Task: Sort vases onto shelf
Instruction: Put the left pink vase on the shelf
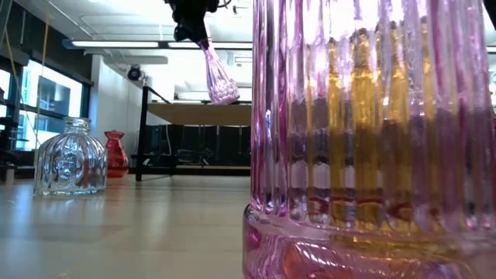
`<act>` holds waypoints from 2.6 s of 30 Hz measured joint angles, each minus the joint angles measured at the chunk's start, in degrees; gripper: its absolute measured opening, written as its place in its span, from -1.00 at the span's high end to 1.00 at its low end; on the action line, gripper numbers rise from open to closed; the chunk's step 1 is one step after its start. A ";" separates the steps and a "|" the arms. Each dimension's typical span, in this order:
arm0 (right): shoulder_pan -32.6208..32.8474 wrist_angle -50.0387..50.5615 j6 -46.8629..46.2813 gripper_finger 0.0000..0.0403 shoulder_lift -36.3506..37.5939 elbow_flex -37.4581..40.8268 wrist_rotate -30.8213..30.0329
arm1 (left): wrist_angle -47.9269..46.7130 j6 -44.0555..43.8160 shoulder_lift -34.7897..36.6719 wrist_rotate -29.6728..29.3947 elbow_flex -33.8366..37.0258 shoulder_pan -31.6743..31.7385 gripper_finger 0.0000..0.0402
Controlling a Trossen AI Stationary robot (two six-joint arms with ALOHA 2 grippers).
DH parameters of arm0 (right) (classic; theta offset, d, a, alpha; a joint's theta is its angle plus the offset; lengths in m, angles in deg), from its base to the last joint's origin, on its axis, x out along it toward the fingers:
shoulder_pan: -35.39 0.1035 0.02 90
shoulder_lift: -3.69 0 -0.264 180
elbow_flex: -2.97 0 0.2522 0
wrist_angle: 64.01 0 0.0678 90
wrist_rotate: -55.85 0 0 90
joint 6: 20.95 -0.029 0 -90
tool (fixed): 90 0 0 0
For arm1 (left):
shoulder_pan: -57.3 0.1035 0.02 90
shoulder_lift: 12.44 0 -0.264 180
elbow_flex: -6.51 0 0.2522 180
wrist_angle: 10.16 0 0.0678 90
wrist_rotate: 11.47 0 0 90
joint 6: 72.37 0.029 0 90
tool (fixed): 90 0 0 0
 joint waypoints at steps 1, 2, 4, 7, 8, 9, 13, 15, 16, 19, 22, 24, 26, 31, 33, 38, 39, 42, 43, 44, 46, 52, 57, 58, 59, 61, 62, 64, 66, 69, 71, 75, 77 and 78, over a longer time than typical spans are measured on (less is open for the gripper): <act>-0.11 0.00 0.42 0.46 0.00 0.00 -0.11 | -0.17 -0.29 0.02 -0.02 0.00 0.17 0.88; -0.24 0.00 0.81 0.46 0.00 0.00 -0.15 | -0.41 -0.46 0.02 0.01 0.00 0.31 0.87; -0.52 0.00 1.48 0.46 0.00 0.00 -0.19 | -1.67 -0.44 0.06 0.01 0.00 0.88 0.84; -1.15 0.00 2.07 0.46 0.00 0.00 -0.18 | -4.27 -0.35 0.15 0.10 0.00 1.63 0.81; -1.28 0.00 2.52 0.46 0.00 0.00 -0.18 | -5.19 -0.35 0.15 0.07 0.00 1.82 0.81; -1.48 0.00 3.05 0.46 0.00 0.00 -0.18 | -6.10 -0.32 0.15 0.07 0.00 2.04 0.81; -2.11 0.00 4.52 0.46 0.00 0.00 -0.18 | -7.38 0.07 0.63 0.15 0.00 3.39 0.80; -2.43 0.00 4.96 0.46 0.00 0.00 -0.17 | -7.34 0.07 0.77 0.09 0.00 4.05 0.80; -2.57 0.00 5.08 0.46 0.00 0.00 -0.18 | -7.28 0.09 0.78 -0.07 0.00 4.41 0.80; -2.89 0.00 5.17 0.46 0.00 0.00 -0.18 | -7.54 0.66 0.78 -0.08 -0.21 5.51 0.80; -3.11 0.00 6.01 0.46 0.00 0.00 -0.22 | -7.61 0.68 0.78 0.05 -1.05 6.56 0.80; -3.33 -0.02 6.01 0.46 0.00 0.00 -0.22 | -7.54 0.70 0.78 0.04 -1.45 6.93 0.79; -3.48 -0.02 5.99 0.46 0.00 0.00 -0.22 | -7.69 0.68 0.78 0.03 -1.76 7.22 0.79; -3.48 -0.02 5.99 0.46 0.00 0.00 -0.22 | -8.89 0.68 0.74 0.03 -2.03 7.61 0.78; -3.48 -0.02 5.99 0.46 0.00 0.00 -0.22 | -9.93 0.69 0.53 0.04 -2.03 7.61 0.77; -3.48 -0.04 6.01 0.46 0.00 0.00 -0.24 | -10.50 1.49 0.43 -0.12 -2.03 7.69 0.71; -3.48 -0.04 6.01 0.46 0.00 0.00 -0.25 | -10.40 1.40 0.43 -0.14 -2.03 7.73 0.70; -3.48 -0.04 6.00 0.46 0.00 0.00 -0.25 | -9.91 1.24 0.45 -0.12 -2.05 8.00 0.66; -3.48 -0.04 6.01 0.46 0.00 0.00 -0.25 | -9.85 1.25 0.45 -0.12 -2.05 8.03 0.65; -3.48 -0.04 6.00 0.46 0.00 0.00 -0.25 | -9.56 1.25 0.45 -0.12 -2.05 8.07 0.64; -3.48 -0.04 6.01 0.46 0.00 0.00 -0.25 | -9.09 1.16 0.45 -0.15 -2.05 8.04 0.62; -3.46 -0.04 5.99 0.46 0.00 0.00 -0.25 | -8.82 1.56 -0.12 -2.12 -2.01 8.14 0.58; -3.44 -0.04 6.00 0.46 0.00 0.00 -0.25 | -8.23 1.54 -1.40 -2.92 -2.20 8.35 0.57; -3.44 -0.04 6.01 0.46 0.00 0.00 -0.25 | -8.13 1.53 -1.54 -2.90 -2.21 8.37 0.57; -3.44 -0.04 6.01 0.46 0.00 0.00 -0.26 | -7.94 1.53 -1.60 -2.95 -2.21 8.37 0.57; -3.44 -0.04 6.03 0.46 0.00 0.00 -0.25 | -7.65 1.56 -1.67 -3.26 -2.19 8.37 0.57; -3.44 -0.04 6.13 0.46 0.00 0.00 -0.25 | -7.40 1.60 -1.62 -3.62 -2.18 8.35 0.57; -3.44 -0.04 6.61 0.46 0.00 0.00 -0.27 | -6.69 1.60 -1.60 -5.14 -2.30 8.33 0.57; -3.44 -0.04 6.63 0.46 0.00 0.00 -0.25 | -6.18 2.01 -1.76 -7.47 -2.84 8.69 0.57; -3.44 -0.04 6.60 0.46 0.00 0.00 -0.25 | -6.23 2.11 -1.86 -8.58 -3.15 8.91 0.57; -3.44 -0.04 6.64 0.46 0.00 0.00 -0.25 | -6.39 2.16 -1.84 -8.61 -3.19 8.85 0.57; -3.44 -0.04 6.76 0.46 0.00 0.00 -0.16 | -6.54 2.19 -1.84 -8.03 -3.19 8.81 0.57; -3.44 -0.04 7.06 0.46 0.00 0.00 -0.08 | -6.48 2.19 -1.84 -7.99 -3.19 8.81 0.57; -3.44 -0.02 7.06 0.46 0.00 0.00 -0.03 | -6.41 2.19 -1.84 -7.99 -3.19 8.81 0.57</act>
